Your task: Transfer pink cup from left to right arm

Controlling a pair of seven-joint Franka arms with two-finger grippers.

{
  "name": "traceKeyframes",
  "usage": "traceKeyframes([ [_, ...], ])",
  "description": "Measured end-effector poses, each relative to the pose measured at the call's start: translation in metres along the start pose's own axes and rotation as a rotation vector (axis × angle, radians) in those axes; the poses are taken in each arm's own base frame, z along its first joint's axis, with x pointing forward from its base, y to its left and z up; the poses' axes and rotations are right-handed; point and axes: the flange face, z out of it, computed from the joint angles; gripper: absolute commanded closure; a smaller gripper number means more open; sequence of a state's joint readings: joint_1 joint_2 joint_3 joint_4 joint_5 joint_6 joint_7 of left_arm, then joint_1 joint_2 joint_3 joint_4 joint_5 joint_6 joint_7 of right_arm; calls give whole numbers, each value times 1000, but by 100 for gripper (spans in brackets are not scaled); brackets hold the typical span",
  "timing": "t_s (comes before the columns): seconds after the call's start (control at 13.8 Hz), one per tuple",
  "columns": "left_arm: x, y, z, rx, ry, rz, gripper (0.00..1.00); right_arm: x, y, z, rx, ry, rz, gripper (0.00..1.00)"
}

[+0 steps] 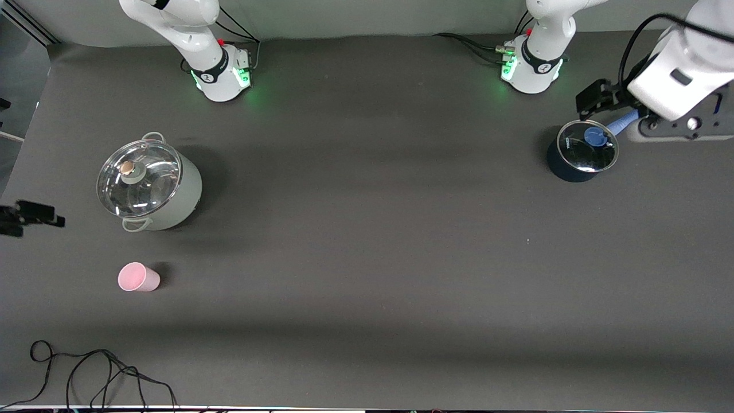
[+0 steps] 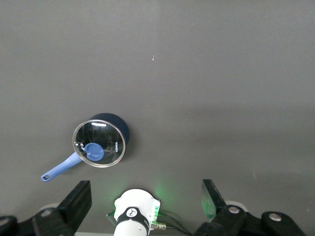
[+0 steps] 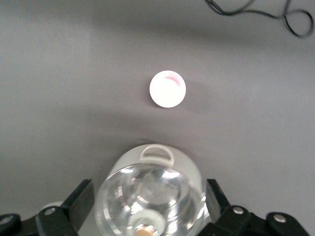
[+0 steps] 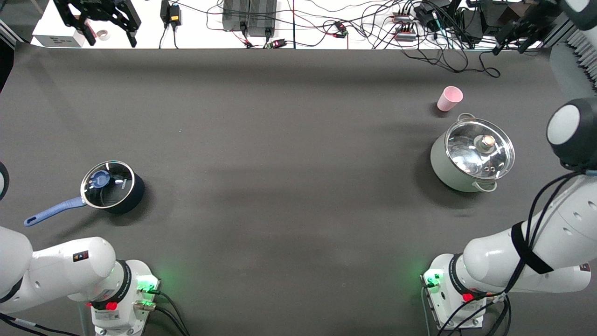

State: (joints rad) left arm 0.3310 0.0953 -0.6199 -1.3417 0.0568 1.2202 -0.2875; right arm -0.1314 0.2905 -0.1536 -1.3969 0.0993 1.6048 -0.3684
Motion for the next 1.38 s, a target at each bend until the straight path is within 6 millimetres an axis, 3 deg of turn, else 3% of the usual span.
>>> traceKeyframes([
  [0.36, 31, 3, 58, 6, 11, -12, 0, -35, -53, -25, 12, 42, 136, 0],
  [0.58, 39, -26, 64, 0, -2, 19, 0, -47, -77, -31, 17, 71, 211, 0],
  [0.72, 41, -42, 64, -6, -3, 76, 0, -41, -105, -32, 4, 81, 243, 0],
  [0.87, 42, -46, 64, -7, -3, 101, 0, -36, -130, -31, -7, 88, 254, 0],
  [1.01, 40, -41, 65, -5, -8, 115, 0, -35, -134, -34, -10, 98, 257, 0],
  [1.38, 38, -36, 66, -1, -21, 131, 0, -39, -117, -53, -17, 129, 187, 0],
])
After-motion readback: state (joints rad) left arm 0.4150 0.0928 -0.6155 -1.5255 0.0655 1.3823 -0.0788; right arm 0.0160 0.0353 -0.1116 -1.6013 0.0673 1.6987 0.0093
